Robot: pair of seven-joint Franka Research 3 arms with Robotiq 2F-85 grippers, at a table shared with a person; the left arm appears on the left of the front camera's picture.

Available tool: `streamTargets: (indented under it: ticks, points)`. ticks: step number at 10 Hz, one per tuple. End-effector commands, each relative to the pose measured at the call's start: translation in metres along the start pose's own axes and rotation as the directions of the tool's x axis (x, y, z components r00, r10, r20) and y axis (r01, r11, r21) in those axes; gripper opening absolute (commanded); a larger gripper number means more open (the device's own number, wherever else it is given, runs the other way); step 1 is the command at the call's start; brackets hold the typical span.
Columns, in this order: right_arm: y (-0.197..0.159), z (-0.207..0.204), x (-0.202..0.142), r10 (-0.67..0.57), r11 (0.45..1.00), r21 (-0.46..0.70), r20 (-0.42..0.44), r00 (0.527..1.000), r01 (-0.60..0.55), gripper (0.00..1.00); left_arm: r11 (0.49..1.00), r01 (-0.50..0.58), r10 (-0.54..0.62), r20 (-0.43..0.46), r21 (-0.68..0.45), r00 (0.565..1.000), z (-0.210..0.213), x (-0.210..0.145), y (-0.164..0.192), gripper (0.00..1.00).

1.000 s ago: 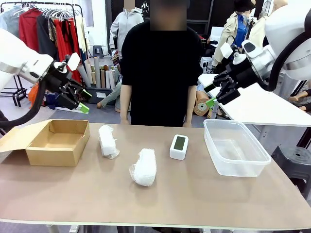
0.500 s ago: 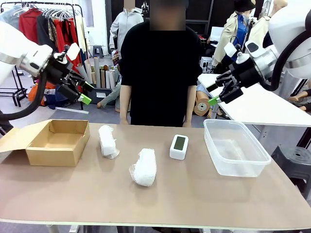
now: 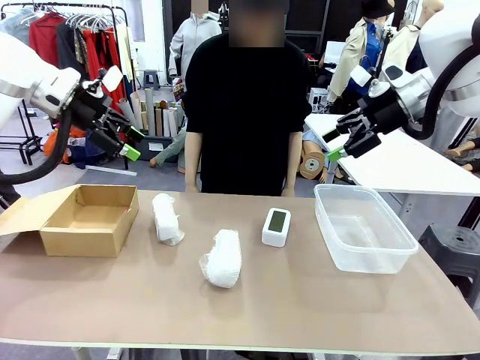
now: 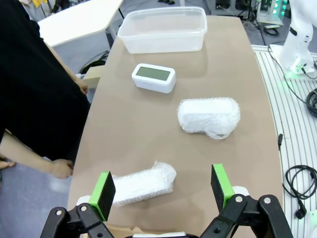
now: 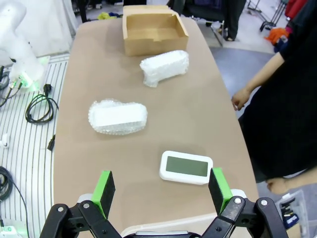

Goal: Separate and place wrapped and unwrapped clocks.
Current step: Pick up the Digital clock indicated by the person.

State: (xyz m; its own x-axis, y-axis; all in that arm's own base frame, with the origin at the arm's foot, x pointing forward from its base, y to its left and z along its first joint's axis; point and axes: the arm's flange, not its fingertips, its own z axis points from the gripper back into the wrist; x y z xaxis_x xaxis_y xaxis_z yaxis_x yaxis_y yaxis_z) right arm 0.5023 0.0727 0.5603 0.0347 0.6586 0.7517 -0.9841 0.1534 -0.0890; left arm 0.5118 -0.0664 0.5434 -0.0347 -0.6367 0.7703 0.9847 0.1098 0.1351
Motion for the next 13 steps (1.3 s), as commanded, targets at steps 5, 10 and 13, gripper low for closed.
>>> streamTargets:
  ticks: [5, 10, 13]
  points:
    - [-0.015, 0.012, -0.001, 0.027, 0.999, 0.043, 0.000, 1.000, -0.027, 1.00, 0.996, -0.051, 0.053, 0.028, -0.070, 0.998, 0.011, -0.005, 0.012, 1.00]
    - [-0.019, 0.024, -0.003, 0.016, 0.998, 0.059, -0.004, 1.000, -0.015, 1.00, 0.995, -0.061, 0.063, 0.027, -0.081, 0.998, 0.023, -0.004, 0.020, 1.00]
    - [-0.021, 0.032, -0.003, 0.006, 0.998, 0.057, 0.010, 1.000, -0.006, 1.00, 0.995, -0.055, 0.058, 0.027, -0.082, 0.998, 0.027, -0.001, 0.024, 1.00]
